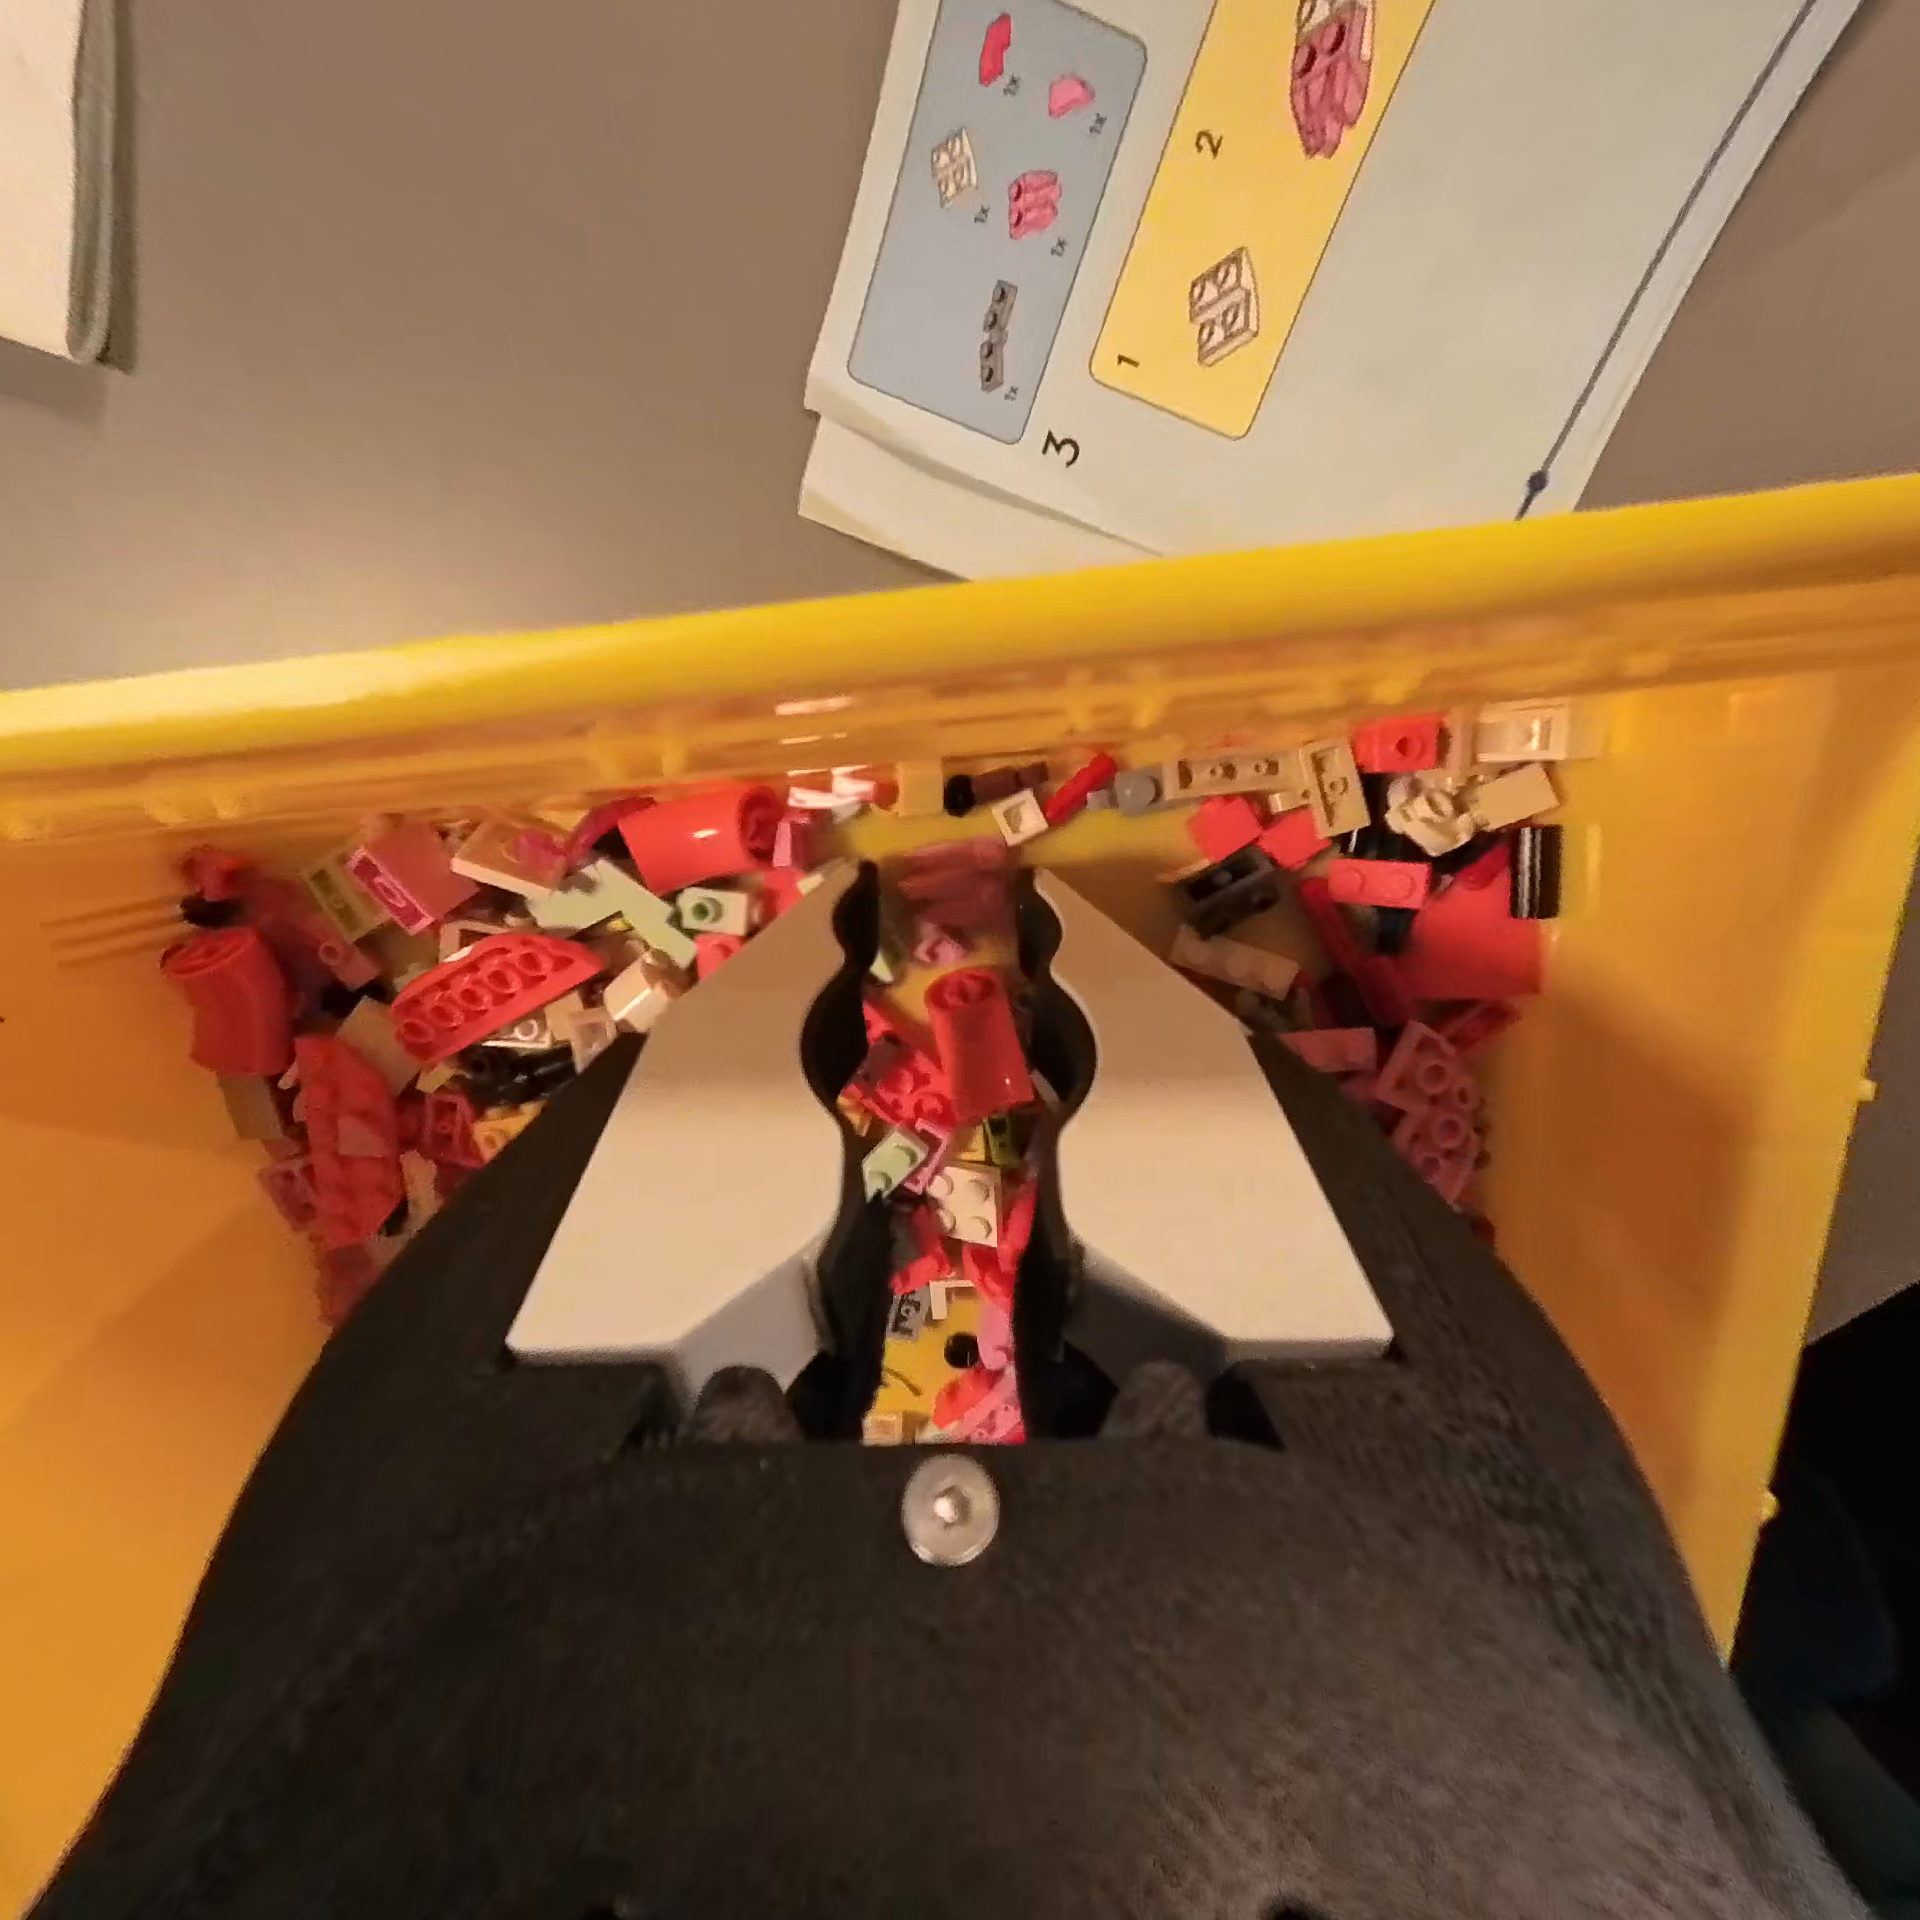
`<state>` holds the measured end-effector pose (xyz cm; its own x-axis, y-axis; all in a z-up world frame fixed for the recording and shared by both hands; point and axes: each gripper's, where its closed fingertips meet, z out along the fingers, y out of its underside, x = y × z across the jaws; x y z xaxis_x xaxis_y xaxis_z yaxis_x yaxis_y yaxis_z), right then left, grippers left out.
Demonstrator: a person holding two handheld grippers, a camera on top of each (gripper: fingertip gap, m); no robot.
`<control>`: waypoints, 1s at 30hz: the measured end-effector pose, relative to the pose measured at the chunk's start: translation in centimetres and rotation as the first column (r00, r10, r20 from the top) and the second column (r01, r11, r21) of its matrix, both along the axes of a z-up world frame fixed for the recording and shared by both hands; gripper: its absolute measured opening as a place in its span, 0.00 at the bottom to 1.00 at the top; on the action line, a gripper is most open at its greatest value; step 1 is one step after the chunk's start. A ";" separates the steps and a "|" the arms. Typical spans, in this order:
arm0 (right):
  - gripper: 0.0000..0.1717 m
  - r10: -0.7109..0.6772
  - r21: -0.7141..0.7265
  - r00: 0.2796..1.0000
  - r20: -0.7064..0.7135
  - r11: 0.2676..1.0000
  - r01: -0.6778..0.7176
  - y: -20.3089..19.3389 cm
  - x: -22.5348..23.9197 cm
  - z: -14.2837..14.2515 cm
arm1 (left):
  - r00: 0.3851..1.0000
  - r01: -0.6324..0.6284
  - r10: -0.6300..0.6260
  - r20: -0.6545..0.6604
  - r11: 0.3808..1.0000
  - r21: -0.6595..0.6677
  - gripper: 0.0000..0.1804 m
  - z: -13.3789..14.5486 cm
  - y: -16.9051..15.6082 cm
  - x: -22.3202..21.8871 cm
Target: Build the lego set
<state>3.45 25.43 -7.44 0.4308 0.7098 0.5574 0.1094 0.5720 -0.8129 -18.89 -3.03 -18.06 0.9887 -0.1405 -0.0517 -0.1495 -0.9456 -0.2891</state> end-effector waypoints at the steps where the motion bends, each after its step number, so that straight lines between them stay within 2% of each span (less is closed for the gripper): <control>1: 0.00 0.001 0.001 1.000 0.000 1.000 -0.001 0.0 0.0 0.0 | 1.000 0.005 -0.005 0.007 1.000 -0.002 0.13 0.0 0.0 0.1; 7: 0.00 0.005 0.003 1.000 0.002 1.000 -0.005 -0.1 -0.1 0.0 | 0.998 0.002 -0.002 0.065 1.000 0.005 0.11 0.2 -0.4 0.4; 12: 0.00 0.005 0.003 1.000 0.001 1.000 -0.005 -0.1 -0.1 0.0 | 0.996 0.056 -0.064 0.061 0.991 0.119 0.11 2.2 -0.3 0.9; 15: 0.00 0.002 0.004 1.000 -0.001 1.000 -0.002 -0.1 0.0 0.0 | 0.997 0.073 -0.078 0.012 0.971 0.229 0.11 4.5 0.1 1.7; 17: 0.00 0.001 0.004 1.000 -0.004 1.000 -0.001 -0.1 0.0 0.1 | 0.997 0.082 -0.080 -0.021 0.940 0.331 0.11 7.0 0.6 3.2; 20: 0.00 -0.002 0.000 1.000 -0.009 1.000 0.002 0.0 0.0 0.1 | 0.991 0.135 -0.118 -0.065 0.864 0.486 0.11 11.1 1.4 7.6; 22: 0.00 -0.001 -0.001 1.000 -0.011 1.000 0.001 0.0 0.1 0.1 | 0.982 0.190 -0.169 -0.089 0.825 0.532 0.11 12.3 1.8 10.8; 26: 0.00 0.004 -0.004 1.000 -0.013 1.000 -0.004 0.0 0.0 0.1 | 0.961 0.238 -0.275 -0.019 0.796 0.557 0.11 11.3 3.2 18.0; 30: 0.00 0.013 -0.002 1.000 -0.009 1.000 -0.013 -0.2 0.0 0.1 | 0.946 0.285 -0.323 -0.013 0.815 0.505 0.11 7.4 6.2 22.0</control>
